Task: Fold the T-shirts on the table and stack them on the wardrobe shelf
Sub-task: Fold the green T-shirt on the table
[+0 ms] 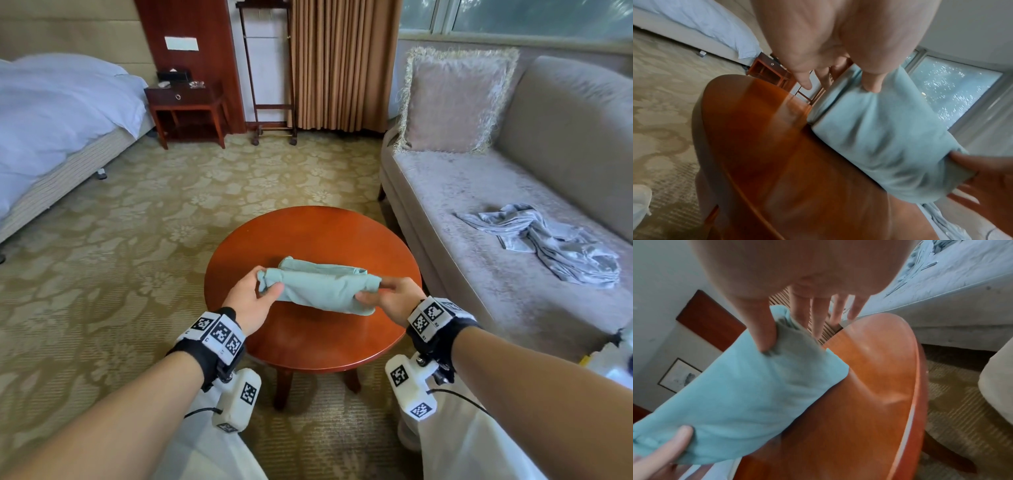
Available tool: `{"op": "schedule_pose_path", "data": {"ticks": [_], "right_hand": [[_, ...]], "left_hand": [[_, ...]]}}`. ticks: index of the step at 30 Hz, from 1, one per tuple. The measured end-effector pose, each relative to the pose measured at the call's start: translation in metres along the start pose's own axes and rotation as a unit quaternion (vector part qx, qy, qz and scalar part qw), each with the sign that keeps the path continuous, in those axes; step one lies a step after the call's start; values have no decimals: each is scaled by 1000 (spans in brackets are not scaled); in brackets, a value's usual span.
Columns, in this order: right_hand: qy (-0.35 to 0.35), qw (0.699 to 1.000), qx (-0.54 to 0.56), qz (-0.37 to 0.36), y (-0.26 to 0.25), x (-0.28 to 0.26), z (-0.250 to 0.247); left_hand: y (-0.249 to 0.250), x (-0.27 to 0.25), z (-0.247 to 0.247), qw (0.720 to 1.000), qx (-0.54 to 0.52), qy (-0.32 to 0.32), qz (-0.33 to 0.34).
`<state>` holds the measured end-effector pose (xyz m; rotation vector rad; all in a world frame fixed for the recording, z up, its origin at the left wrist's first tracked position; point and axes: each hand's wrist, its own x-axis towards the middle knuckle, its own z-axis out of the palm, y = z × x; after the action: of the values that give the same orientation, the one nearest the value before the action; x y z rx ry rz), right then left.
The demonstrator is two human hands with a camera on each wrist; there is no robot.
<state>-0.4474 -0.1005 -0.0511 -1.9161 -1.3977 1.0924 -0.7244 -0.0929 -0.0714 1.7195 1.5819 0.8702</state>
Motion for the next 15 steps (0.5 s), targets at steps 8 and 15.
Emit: {"op": "schedule_pose_path", "data": {"ticks": [8, 15], "right_hand": [[68, 990, 117, -35, -15, 18, 7], [113, 993, -43, -17, -6, 40, 21]], "left_hand": [[6, 26, 2, 999, 45, -9, -11], [5, 52, 19, 995, 88, -8, -47]]}}
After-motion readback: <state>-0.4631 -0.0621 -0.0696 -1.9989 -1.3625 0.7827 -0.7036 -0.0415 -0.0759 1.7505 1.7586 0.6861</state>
